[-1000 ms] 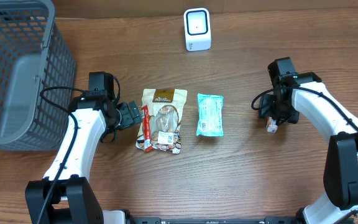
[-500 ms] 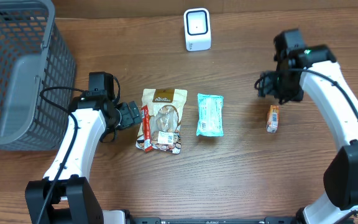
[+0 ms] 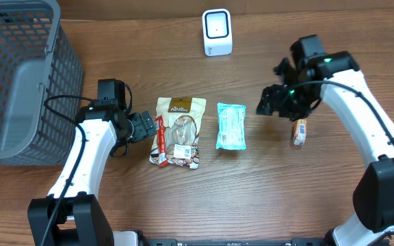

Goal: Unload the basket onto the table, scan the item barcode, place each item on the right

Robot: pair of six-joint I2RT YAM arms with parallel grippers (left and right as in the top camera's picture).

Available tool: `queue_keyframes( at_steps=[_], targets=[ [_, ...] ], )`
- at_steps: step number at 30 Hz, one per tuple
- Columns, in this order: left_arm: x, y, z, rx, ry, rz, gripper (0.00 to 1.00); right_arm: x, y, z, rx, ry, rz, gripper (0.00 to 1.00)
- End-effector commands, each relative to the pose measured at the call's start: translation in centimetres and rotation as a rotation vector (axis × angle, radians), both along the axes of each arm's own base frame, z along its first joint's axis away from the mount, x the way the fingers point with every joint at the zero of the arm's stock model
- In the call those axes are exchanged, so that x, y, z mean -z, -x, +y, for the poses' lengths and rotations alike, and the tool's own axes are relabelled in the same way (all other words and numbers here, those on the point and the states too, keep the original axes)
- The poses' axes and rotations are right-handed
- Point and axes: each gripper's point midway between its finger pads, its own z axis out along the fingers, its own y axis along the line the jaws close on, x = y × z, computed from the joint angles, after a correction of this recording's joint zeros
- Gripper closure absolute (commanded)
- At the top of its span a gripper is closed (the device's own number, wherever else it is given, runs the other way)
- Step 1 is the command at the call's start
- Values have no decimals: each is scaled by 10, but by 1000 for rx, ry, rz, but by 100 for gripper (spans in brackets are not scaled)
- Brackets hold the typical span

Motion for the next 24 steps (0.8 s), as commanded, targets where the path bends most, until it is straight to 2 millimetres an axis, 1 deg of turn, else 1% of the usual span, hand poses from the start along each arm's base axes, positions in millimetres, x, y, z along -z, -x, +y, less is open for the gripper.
queue_keyframes(
  at_steps=[1, 4, 9, 16, 18, 19, 21, 22, 24],
  targets=[
    [-6, -5, 0, -7, -1, -20, 0, 5, 12, 19, -63, -24, 5, 31],
    [-6, -5, 0, -7, -2, -21, 0, 12, 19, 34, -97, -27, 0, 30],
    [-6, -5, 0, -7, -1, -21, 0, 24, 23, 51, -77, -39, 2, 30],
    [-6, -5, 0, -7, -2, -21, 0, 35, 27, 61, -100, -46, -14, 32],
    [-6, -5, 0, -7, -1, -21, 0, 37, 27, 61, -100, -47, -16, 35],
    [-6, -5, 0, -7, -1, -21, 0, 36, 27, 62, -100, -48, -18, 39],
    [-6, -5, 0, -7, -1, -21, 0, 36, 26, 62, -100, -49, -21, 51],
    [-6, -5, 0, -8, -1, -21, 0, 36, 26, 62, -100, -50, -21, 55],
    [-6, -5, 0, -7, -2, -21, 0, 36, 26, 62, -100, -50, -21, 56]
  ],
)
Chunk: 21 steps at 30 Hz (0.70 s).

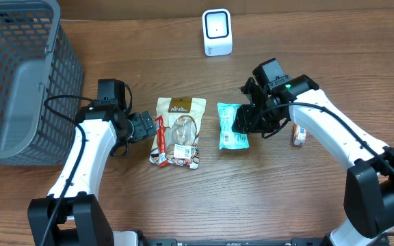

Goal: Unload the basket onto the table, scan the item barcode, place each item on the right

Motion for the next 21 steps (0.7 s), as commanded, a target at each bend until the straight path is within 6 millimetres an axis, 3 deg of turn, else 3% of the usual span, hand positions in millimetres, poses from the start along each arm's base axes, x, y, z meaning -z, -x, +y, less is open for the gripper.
queue_keyframes(
  at_steps=[1, 3, 8, 11, 17, 21],
  targets=[
    [-6, -5, 0, -7, -2, -21, 0, 1, 2, -1, -1, 9, -2, 60],
    [-6, -5, 0, -7, -2, -21, 0, 1, 2, -1, -1, 9, -2, 65],
    [-6, -5, 0, -6, -1, -21, 0, 1, 2, 0, -1, 8, -4, 89],
    [-6, -5, 0, -6, -1, -21, 0, -3, 1, 1, -1, -5, -6, 96],
    [-6, -5, 0, -8, -1, -21, 0, -37, -5, 7, -9, -106, -60, 96],
    [-6, -5, 0, -7, -2, -21, 0, -62, -11, -6, 22, -124, -126, 96]
  ],
)
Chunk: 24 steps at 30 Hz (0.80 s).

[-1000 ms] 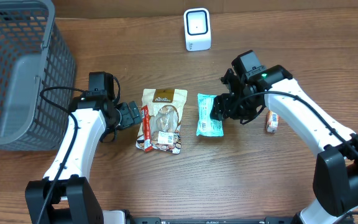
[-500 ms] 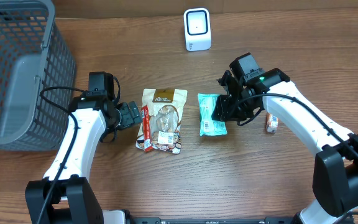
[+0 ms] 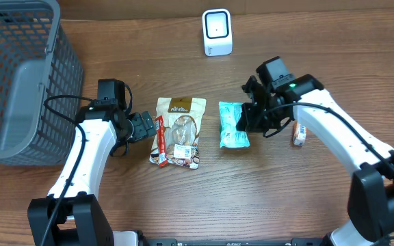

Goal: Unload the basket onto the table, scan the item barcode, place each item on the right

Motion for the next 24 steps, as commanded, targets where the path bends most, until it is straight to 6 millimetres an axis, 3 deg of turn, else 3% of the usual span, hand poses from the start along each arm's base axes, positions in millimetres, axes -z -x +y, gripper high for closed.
queue_keyframes(
  at_steps=[1, 6, 12, 24],
  targets=[
    [-6, -5, 0, -7, -1, -21, 0, -49, -13, -9, 28, -67, -124, 96],
    [-6, -5, 0, -8, -1, -21, 0, -56, -21, -43, 97, -54, -129, 96],
    [-6, -5, 0, -8, -1, -21, 0, -32, -23, -90, 176, 106, -107, 96],
    [-6, -5, 0, -8, -1, -21, 0, 19, -2, -99, 183, 156, -42, 96]
  ],
)
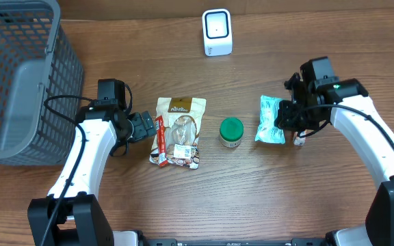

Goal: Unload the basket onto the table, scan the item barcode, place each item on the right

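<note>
A teal snack packet (pixel 268 120) hangs right of centre with my right gripper (pixel 284 121) shut on its right edge. The white barcode scanner (pixel 217 32) stands at the back centre, well away from the packet. My left gripper (pixel 144 126) rests open at the left edge of a brown snack bag (pixel 178 131), with nothing between its fingers.
A small jar with a green lid (pixel 231 132) stands between the brown bag and the teal packet. A small orange-brown item (pixel 299 139) lies partly hidden under the right arm. A grey wire basket (pixel 19 75) fills the far left.
My right gripper has moved to the right with the teal packet in it. A green-lidded jar now shows where the packet lay. The left arm has not moved.
My right gripper was first above the small item at the right, the teal packet lying beside the brown bag. It then stood over the packet's right edge and stayed there. Now it holds the packet further right, and a green-lidded jar is uncovered.
</note>
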Robot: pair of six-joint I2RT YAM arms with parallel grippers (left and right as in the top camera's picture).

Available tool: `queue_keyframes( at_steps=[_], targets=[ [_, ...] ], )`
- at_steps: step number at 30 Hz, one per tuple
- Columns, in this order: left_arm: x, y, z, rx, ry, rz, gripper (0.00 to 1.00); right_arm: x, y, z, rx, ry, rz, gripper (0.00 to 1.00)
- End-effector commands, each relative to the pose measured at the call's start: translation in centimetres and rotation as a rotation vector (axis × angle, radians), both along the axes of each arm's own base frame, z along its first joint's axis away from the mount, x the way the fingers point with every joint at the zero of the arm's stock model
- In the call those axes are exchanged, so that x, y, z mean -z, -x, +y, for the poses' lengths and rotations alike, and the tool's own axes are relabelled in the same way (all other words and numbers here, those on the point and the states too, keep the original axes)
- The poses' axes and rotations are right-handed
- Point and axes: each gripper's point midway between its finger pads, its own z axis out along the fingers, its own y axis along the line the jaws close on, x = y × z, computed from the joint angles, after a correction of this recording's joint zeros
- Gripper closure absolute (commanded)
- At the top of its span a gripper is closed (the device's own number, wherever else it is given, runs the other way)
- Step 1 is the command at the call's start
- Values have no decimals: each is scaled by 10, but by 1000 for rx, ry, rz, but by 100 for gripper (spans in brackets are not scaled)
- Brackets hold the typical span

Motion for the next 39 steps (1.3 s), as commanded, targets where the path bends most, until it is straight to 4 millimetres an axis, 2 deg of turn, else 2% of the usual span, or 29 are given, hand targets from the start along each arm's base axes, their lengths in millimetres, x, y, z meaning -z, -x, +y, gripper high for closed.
queue_keyframes(
  at_steps=[1, 11, 28, 34, 39],
  targets=[
    [-6, -5, 0, -7, -2, -20, 0, 11, 8, -1, -5, 8, 0, 96],
    [-6, -5, 0, -7, -1, -21, 0, 34, 20, -4, -5, 13, 23, 93],
    [-6, -5, 0, -7, -1, -20, 0, 33, 14, -3, -13, 9, -8, 93],
    [-6, -5, 0, -7, -1, -21, 0, 32, 11, -2, -76, 16, -47, 93],
    [-6, -5, 0, -7, -1, -20, 0, 34, 9, -7, -78, 46, -55, 93]
  ],
)
